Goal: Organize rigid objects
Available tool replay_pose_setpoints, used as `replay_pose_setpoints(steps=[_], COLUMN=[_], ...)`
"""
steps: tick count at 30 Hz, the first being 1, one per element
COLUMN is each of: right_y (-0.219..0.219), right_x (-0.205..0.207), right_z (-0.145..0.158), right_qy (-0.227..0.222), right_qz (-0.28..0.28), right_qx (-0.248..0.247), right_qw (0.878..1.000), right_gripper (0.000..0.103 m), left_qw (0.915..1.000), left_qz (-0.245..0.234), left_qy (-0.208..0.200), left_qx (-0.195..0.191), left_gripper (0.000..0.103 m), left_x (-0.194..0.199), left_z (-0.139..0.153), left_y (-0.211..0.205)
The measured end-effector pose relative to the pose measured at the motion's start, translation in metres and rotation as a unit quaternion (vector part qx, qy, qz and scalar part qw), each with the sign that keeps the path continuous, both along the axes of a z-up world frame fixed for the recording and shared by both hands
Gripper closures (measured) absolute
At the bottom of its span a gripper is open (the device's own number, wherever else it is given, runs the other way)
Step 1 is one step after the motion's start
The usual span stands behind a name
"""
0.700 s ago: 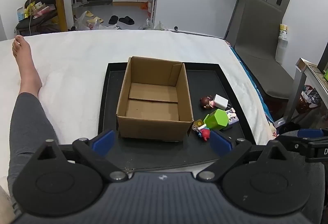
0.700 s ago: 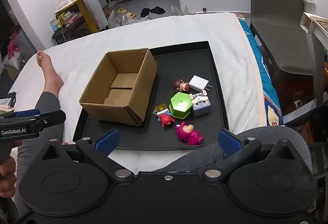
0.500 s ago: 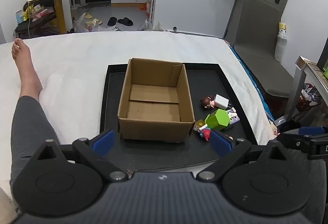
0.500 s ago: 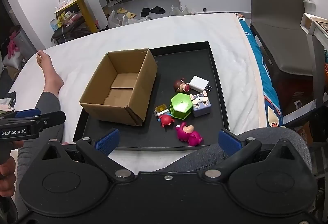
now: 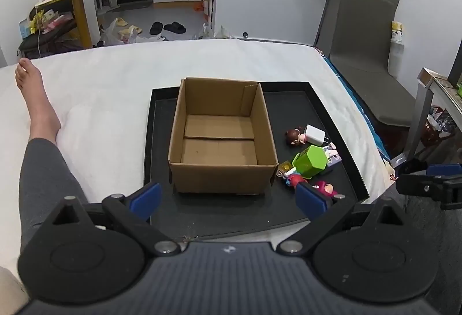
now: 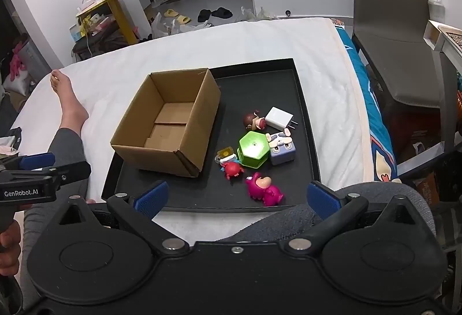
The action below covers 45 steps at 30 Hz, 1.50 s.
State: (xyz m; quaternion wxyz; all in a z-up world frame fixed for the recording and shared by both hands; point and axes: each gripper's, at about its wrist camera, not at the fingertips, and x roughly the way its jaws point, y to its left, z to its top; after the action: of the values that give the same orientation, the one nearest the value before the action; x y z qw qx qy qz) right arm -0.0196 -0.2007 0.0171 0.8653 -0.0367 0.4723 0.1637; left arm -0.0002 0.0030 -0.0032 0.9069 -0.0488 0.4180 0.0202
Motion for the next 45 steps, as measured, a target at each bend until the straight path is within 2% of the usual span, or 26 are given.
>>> replay_pose_setpoints(steps=[45], right_y=[-0.016], right_x=[0.002], right_z=[0.0], right_qy=[-0.002], right_qz=[-0.021], right_qx=[-0.008], right_qw=[1.0], right_gripper=[0.0], left_qw=[0.9999], left_qz=[0.003], left_qy=[0.006], left_qx=[-0.014], left_gripper=[0.004], left_x=[0.005], left_z=[-0.004], left_y=[-0.006])
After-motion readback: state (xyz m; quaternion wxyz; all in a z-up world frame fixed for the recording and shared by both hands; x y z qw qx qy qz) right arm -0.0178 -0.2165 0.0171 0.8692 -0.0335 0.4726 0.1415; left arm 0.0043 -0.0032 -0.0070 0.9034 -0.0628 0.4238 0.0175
